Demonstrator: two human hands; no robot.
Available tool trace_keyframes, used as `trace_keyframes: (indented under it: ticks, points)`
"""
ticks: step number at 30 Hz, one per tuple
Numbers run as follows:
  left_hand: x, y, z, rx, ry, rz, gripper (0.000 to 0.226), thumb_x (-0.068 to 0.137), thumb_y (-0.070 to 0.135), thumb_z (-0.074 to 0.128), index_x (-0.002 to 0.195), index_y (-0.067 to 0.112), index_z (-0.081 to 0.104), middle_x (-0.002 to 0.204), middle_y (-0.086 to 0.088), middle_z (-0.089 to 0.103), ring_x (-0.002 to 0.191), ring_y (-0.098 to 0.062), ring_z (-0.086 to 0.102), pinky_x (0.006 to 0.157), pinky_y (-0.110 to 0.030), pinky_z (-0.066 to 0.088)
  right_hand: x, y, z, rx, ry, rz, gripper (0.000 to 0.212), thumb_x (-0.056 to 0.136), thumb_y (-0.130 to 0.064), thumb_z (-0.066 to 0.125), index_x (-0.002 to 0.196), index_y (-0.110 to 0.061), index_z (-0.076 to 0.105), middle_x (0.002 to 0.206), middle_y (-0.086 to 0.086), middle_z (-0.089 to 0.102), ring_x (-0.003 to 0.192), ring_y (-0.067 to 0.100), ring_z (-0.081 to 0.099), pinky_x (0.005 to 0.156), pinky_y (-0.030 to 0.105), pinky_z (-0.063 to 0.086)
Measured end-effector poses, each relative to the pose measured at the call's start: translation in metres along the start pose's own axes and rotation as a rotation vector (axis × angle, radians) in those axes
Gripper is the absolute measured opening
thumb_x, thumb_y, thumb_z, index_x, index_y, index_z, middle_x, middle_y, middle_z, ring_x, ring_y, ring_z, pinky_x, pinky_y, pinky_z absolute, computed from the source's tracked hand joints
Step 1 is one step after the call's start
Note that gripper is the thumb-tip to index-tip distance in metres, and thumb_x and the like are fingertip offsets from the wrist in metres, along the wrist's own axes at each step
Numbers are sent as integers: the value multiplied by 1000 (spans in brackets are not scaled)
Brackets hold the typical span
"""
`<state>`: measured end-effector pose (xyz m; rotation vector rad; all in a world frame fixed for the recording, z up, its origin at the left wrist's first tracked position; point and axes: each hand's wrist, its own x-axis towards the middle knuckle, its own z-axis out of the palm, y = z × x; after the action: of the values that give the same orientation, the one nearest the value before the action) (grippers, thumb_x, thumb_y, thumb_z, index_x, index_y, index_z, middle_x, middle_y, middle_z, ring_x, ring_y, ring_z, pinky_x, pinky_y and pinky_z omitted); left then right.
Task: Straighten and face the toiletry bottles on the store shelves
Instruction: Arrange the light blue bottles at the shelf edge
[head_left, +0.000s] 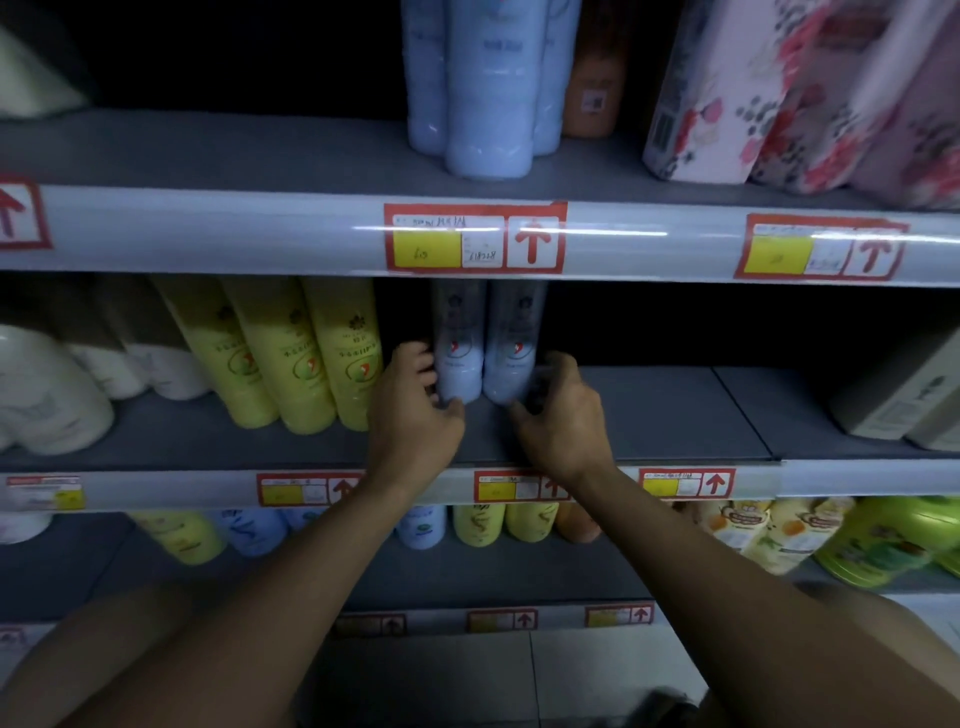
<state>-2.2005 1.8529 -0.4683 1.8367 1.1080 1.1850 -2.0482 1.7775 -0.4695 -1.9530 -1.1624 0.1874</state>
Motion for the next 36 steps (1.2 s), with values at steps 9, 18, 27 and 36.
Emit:
trace_keyframes:
  ticks: [9, 18, 27, 36]
  points:
    - [-51, 13, -24, 73, -96, 24, 39, 86, 6, 74, 112, 31, 61, 94, 14, 65, 81, 2, 65, 68, -24, 54, -43, -15, -35, 15, 10, -124, 48, 84, -16, 71, 130, -17, 55, 116, 2, 63, 107, 23, 62, 87, 26, 45]
    - [-95, 21, -49, 67, -186, -10, 41, 82, 3, 76, 99, 40, 66, 85, 12, 68, 76, -1, 67, 69, -24, 55, -93, -26, -54, 49, 30, -185, 43, 84, -20, 70, 126, -25, 61, 103, -16, 60, 93, 2, 61, 80, 1, 37]
    - [-79, 84, -104, 21, -52, 193, 32, 85, 6, 71, 99, 35, 69, 86, 13, 68, 75, -15, 66, 68, -28, 58, -110, -67, -87, 190, 143, -343, 35, 84, -18, 68, 115, -34, 62, 101, -16, 63, 97, 1, 63, 79, 17, 53]
    - [-29, 163, -138, 69, 99, 390, 29, 87, 4, 74, 102, 28, 67, 87, 12, 66, 79, -13, 64, 68, -22, 55, -73, -142, -133, 111, 315, -543, 22, 90, -22, 66, 112, -23, 59, 103, -10, 55, 98, 13, 58, 84, 38, 52]
